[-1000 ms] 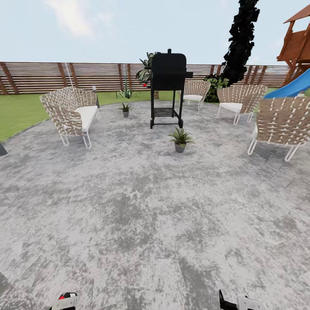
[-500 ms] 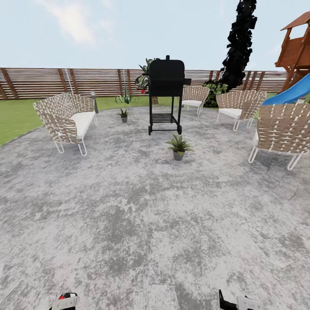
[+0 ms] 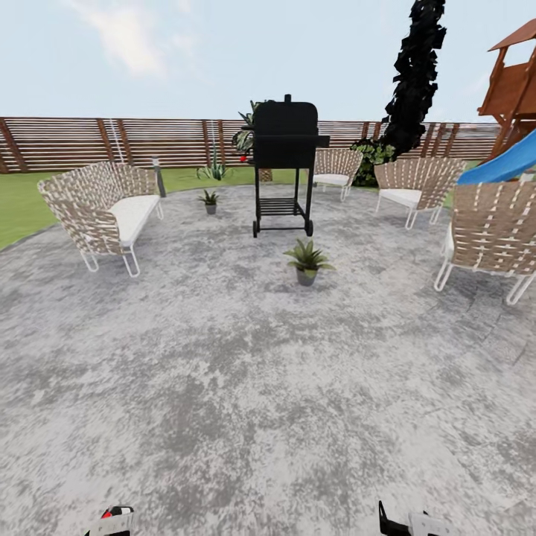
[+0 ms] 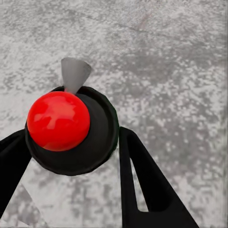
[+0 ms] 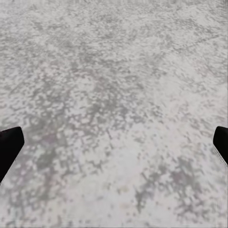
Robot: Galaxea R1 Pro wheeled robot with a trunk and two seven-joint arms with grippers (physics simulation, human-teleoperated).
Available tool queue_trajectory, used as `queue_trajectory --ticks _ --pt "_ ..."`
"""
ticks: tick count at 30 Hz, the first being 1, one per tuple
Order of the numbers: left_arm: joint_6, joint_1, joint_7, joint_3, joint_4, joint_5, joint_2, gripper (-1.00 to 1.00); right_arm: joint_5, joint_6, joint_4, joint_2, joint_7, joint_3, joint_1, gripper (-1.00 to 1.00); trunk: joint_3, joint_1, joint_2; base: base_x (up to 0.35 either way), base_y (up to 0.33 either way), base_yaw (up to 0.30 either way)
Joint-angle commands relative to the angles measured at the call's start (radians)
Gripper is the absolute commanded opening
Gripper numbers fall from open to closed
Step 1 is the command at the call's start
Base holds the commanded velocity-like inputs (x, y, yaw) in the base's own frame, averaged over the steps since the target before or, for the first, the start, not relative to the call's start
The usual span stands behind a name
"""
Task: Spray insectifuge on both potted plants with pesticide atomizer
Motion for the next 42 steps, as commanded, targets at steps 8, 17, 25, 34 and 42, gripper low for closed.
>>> queue_trajectory --ticks 8,17,25,34,42 --pt "-0.002 0.000 -0.010 0.008 0.001 0.001 0.000 -1.00 0.003 -0.002 0.001 0.000 -0.003 -0.002 -0.001 1.00 -0.001 0.000 0.000 0.338 -0.119 0.000" --pt "-0.002 -0.001 -0.010 0.008 0.001 0.001 0.000 -1.00 0.003 -0.002 0.001 0.000 -0.003 -0.002 -0.001 1.00 -0.001 0.000 0.000 0.338 -0.128 0.000" --pt "-0.002 -0.001 -0.010 0.008 0.001 0.001 0.000 -1.00 0.003 -0.002 0.001 0.000 -0.003 -0.002 -0.001 1.00 -0.001 0.000 0.000 0.328 -0.163 0.000" --pt "-0.002 -0.001 -0.010 0.008 0.001 0.001 0.000 -1.00 0.003 -0.002 0.001 0.000 -0.003 -0.001 -0.001 1.00 -0.001 0.000 0.000 0.306 -0.193 0.000" --pt "-0.002 -0.001 -0.010 0.008 0.001 0.001 0.000 -1.00 0.003 -0.002 0.001 0.000 -0.003 -0.002 -0.001 1.00 -0.001 0.000 0.000 0.304 -0.196 0.000"
